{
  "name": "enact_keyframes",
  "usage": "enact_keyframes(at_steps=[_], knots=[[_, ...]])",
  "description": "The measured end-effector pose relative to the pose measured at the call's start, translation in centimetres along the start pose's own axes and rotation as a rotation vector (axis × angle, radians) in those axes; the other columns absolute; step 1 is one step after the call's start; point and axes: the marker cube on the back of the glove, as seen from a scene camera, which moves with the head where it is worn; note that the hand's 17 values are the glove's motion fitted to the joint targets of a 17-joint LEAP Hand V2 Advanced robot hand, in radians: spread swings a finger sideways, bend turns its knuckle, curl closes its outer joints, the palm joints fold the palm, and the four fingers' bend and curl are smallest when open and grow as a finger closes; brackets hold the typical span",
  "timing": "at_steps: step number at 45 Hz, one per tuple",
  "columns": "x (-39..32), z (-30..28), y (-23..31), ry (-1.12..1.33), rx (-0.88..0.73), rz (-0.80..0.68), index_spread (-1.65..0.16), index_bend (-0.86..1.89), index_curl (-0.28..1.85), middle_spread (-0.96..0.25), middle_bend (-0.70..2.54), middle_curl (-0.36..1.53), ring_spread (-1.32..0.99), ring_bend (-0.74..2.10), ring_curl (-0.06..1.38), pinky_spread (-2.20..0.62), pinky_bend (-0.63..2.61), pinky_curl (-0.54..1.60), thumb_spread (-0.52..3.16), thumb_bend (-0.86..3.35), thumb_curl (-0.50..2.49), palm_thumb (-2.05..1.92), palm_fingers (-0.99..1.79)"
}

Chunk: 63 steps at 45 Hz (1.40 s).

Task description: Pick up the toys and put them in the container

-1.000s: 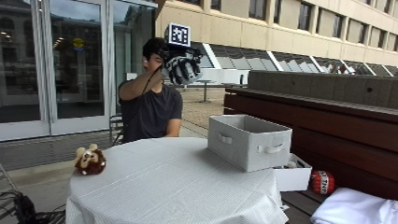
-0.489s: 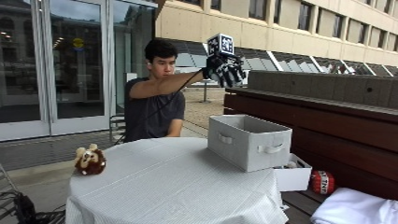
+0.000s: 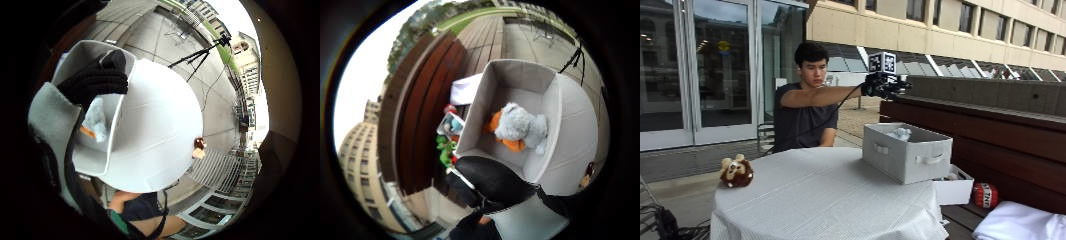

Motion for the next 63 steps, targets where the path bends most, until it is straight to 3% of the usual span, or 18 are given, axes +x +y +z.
enact_keyframes(at_steps=[7, 17, 38, 48, 52, 56, 63], knots=[[6.0, -2.2, 2.8, 0.084, 0.036, 0.057, -0.33, 0.09, 0.14, -0.14, 0.12, 0.42, -0.14, 0.48, 0.27, -0.13, 1.33, 0.44, 0.89, -0.12, 0.48, -0.12, -0.16], [15.8, -3.8, 7.5, 0.105, 0.031, 0.166, -0.31, 0.09, 0.14, -0.07, 0.13, 0.36, -0.05, 0.43, 0.24, -0.03, 1.36, 0.42, 0.90, -0.10, 0.39, -0.11, -0.17], [34.8, -1.1, 17.3, 0.128, 0.016, 0.381, -0.30, 0.07, 0.13, -0.04, 0.16, 0.32, 0.00, 0.39, 0.27, 0.02, 1.37, 0.38, 0.91, -0.08, 0.29, -0.09, -0.18], [40.2, 1.8, 21.2, 0.149, -0.012, 0.463, -0.30, 0.07, 0.12, -0.04, 0.16, 0.31, 0.00, 0.39, 0.28, 0.02, 1.37, 0.37, 0.91, -0.08, 0.26, -0.09, -0.18], [41.5, 2.6, 22.8, 0.134, -0.105, 0.460, -0.30, 0.08, 0.12, -0.04, 0.15, 0.30, 0.01, 0.38, 0.28, 0.02, 1.37, 0.37, 0.91, -0.07, 0.26, -0.08, -0.18], [42.8, 4.3, 23.4, 0.142, -0.054, 0.526, -0.31, 0.09, 0.13, -0.04, 0.16, 0.30, 0.00, 0.37, 0.28, 0.02, 1.36, 0.36, 0.91, -0.07, 0.26, -0.08, -0.17], [44.9, 7.5, 24.5, 0.126, -0.056, 0.512, -0.31, 0.09, 0.13, -0.04, 0.16, 0.30, 0.00, 0.38, 0.29, 0.03, 1.33, 0.35, 0.92, -0.07, 0.25, -0.07, -0.16]])
